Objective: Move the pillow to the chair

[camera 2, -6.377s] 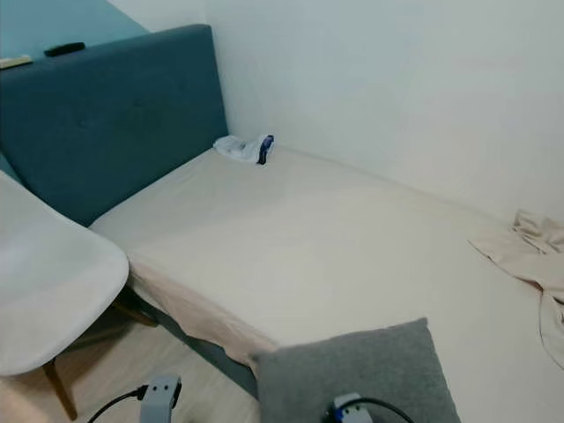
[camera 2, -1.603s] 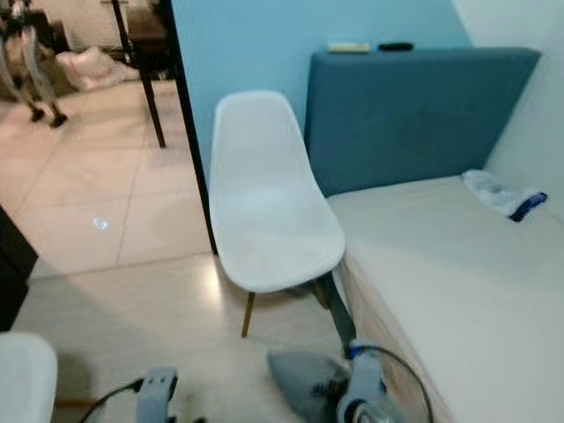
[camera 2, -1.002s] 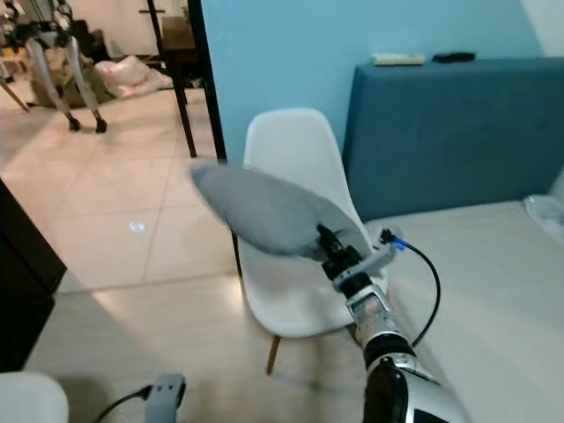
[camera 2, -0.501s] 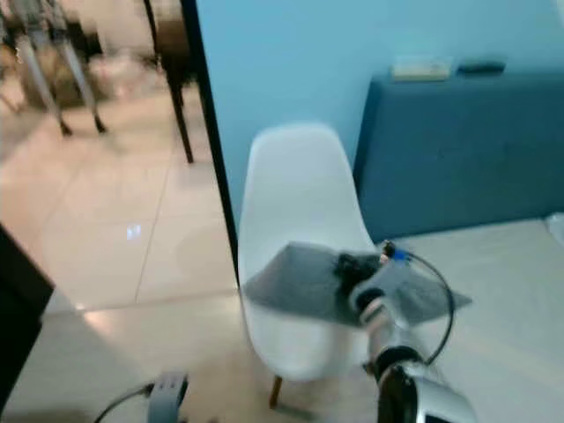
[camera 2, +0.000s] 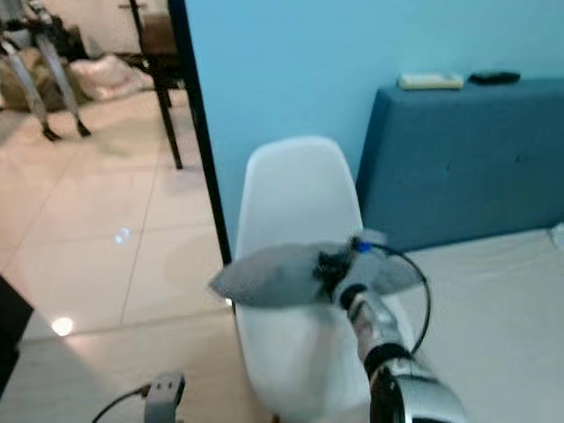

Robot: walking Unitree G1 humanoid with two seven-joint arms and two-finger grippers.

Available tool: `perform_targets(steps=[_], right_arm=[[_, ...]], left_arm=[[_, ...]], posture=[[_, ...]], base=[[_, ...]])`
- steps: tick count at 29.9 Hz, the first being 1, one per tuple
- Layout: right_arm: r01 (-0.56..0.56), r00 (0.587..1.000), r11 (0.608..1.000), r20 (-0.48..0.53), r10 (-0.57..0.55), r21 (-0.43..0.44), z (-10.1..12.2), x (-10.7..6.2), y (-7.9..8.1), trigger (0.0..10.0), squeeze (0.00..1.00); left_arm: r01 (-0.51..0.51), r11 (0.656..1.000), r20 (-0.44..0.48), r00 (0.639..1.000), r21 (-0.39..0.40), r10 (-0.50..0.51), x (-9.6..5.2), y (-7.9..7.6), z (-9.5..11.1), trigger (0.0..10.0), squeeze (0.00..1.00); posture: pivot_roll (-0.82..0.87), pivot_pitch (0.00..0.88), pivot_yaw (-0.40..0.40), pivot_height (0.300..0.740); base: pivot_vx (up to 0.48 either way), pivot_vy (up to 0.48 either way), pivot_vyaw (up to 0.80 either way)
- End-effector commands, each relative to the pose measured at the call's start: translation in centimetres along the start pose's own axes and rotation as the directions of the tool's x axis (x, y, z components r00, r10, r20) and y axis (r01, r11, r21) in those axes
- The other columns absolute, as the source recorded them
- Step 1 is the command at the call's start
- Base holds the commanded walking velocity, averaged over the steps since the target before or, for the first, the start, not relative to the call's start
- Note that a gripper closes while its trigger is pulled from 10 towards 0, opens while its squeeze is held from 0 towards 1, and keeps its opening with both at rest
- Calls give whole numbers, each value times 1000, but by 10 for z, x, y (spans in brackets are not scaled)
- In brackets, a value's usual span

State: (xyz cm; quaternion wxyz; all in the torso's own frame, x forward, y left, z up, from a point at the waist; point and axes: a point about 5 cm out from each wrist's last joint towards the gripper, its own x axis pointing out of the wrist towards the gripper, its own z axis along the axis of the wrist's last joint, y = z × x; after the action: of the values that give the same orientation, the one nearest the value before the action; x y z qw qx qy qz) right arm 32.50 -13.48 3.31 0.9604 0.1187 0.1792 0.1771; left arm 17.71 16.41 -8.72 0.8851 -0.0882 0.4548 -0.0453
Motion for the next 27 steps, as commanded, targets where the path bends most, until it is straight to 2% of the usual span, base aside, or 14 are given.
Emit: perform_targets(steps=[1,8,16,19,21,23,25,26,27], right_arm=[[9,1000,999,-6,-9,-34,-1,0,1,10000,0],[14,999,999,-36,-16,-52,-10,-1,5,10000,0],[51,997,983,-48,-60,-176,-10,1,6,10000,0],[27,992,969,-111,-56,-245,-20,2,13,10000,0],[-18,986,967,-165,-25,-253,-29,2,20,10000,0],[-18,986,967,-165,-25,-253,-29,2,20,10000,0],[-54,958,959,-287,-29,-277,-49,-2,26,10000,0],[-64,943,965,-332,-25,-254,-59,-5,29,10000,0],[-64,943,965,-332,-25,-254,-59,-5,29,10000,0]], left_arm=[[6,1000,-28,1000,12,-6,-2,1,-8,10000,0],[1,1000,-33,999,12,0,-2,2,-10,10000,0],[-5,1000,-27,1000,-16,4,-3,4,-12,10000,0],[-7,1000,-29,1000,-17,7,-4,4,-13,10000,0],[-9,1000,-30,1000,-18,8,-4,5,-14,10000,0],[-9,1000,-30,1000,-18,8,-4,5,-14,10000,0],[-11,1000,-31,999,-18,10,-4,5,-15,10000,0],[-12,1000,-33,999,-18,11,-5,5,-17,10000,0],[-12,1000,-33,999,-18,11,-5,5,-17,10000,0]], posture=[[83,0,-54,740],[84,0,-50,740],[93,0,-54,740],[99,0,-58,740],[102,0,-60,740],[102,0,-60,740],[109,0,-59,740],[112,0,-59,740],[112,0,-59,740]], base=[[0,-472,0],[0,-457,0],[0,0,0],[0,0,0],[0,0,0],[0,0,0],[0,0,0],[0,0,0],[0,0,0]])
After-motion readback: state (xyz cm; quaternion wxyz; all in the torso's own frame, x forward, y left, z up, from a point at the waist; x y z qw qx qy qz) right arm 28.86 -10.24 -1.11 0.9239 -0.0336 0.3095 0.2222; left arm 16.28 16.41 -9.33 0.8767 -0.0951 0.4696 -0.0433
